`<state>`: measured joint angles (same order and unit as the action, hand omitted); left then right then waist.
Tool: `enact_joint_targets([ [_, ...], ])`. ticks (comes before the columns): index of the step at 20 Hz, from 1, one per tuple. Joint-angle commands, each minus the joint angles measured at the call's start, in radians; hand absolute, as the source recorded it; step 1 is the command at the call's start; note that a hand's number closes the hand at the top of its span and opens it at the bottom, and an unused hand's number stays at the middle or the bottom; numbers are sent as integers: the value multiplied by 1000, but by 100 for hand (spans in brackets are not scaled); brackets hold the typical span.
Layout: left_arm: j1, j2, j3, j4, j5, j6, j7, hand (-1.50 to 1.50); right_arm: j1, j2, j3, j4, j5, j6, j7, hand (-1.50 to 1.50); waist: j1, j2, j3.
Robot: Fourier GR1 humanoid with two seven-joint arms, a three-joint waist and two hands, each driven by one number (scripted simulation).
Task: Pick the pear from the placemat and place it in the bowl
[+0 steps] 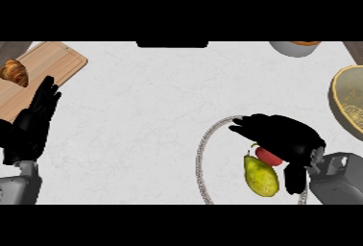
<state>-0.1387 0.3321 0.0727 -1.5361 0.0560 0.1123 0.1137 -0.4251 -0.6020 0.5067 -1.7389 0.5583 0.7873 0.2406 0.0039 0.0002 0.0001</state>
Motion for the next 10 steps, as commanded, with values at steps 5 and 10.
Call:
enact_joint_targets([
  [5, 45, -37, 2, -66, -44, 1, 23, 0, 116, 58, 19, 24, 157, -9, -64, -150, -2, -1, 0],
  [10, 13, -30, 51, 27, -22, -55, -50, 0, 173, 97, 18, 45, 236, -48, -99, -150, -3, 0, 0],
])
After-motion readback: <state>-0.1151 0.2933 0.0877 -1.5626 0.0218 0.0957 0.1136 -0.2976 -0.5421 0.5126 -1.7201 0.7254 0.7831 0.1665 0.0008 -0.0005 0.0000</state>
